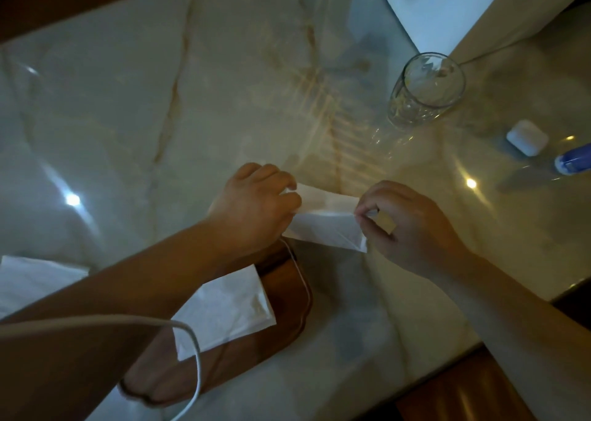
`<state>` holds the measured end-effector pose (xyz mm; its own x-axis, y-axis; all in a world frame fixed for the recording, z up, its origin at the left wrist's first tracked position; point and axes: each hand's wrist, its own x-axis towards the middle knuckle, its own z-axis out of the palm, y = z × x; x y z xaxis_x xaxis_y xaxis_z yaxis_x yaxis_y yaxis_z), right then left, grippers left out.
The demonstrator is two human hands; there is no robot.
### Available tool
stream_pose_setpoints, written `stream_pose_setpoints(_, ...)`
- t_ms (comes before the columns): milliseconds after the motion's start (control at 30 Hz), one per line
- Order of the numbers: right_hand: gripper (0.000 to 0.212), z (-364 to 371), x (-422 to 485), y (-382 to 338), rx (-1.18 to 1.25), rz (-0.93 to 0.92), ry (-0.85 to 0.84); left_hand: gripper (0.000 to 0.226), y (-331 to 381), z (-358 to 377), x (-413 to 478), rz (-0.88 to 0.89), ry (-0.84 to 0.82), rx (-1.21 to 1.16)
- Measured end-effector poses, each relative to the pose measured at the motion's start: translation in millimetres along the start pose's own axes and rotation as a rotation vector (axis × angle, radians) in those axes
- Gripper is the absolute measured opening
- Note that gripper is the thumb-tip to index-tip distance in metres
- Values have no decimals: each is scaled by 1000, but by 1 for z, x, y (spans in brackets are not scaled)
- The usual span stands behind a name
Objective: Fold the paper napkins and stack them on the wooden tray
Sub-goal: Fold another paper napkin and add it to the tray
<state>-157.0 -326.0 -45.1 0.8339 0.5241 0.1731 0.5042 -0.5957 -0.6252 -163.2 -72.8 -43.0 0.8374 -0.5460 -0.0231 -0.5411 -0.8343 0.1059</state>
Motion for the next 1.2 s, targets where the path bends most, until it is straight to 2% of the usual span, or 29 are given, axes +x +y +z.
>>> stream_pose_setpoints(167,5,11,-17,-7,-24,53,-94,20,6,3,-6,18,-127,-7)
stream_pose_setpoints(233,2,14,-21,-8,-33,48,-143,30,6,6,-8,19,-182,-11)
stream_pose_setpoints(333,11,15,-20,-5,-49,59,-194,46,2,5,-6,6,-204,-36)
stream_pose_setpoints(500,18,9,-1,11,-24,280,-57,35,-5,4,16,-137,-82,-155)
stream_pose_setpoints(600,18,11,12,26,-104,415,-73,34,-5,11,33,-265,-121,-202)
stream_pose_setpoints(733,14,13,20,30,-155,425,-170,41,-4,18,43,-303,-189,-175)
stream_pose_setpoints(867,8,13,23,31,-130,411,-198,44,-1,17,43,-293,-233,-185)
stream_pose_setpoints(967,8,8,23,29,-36,452,-169,40,-3,15,44,-296,-261,-243)
stream_pose_setpoints(1067,11,1,22,23,146,527,-94,25,-4,15,44,-315,-277,-332)
stream_pose_setpoints(1133,12,-1,24,19,305,553,-23,17,-2,11,41,-364,-231,-491)
stream_pose_setpoints(1200,9,-3,27,15,462,581,48,8,-1,4,37,-460,-173,-748)
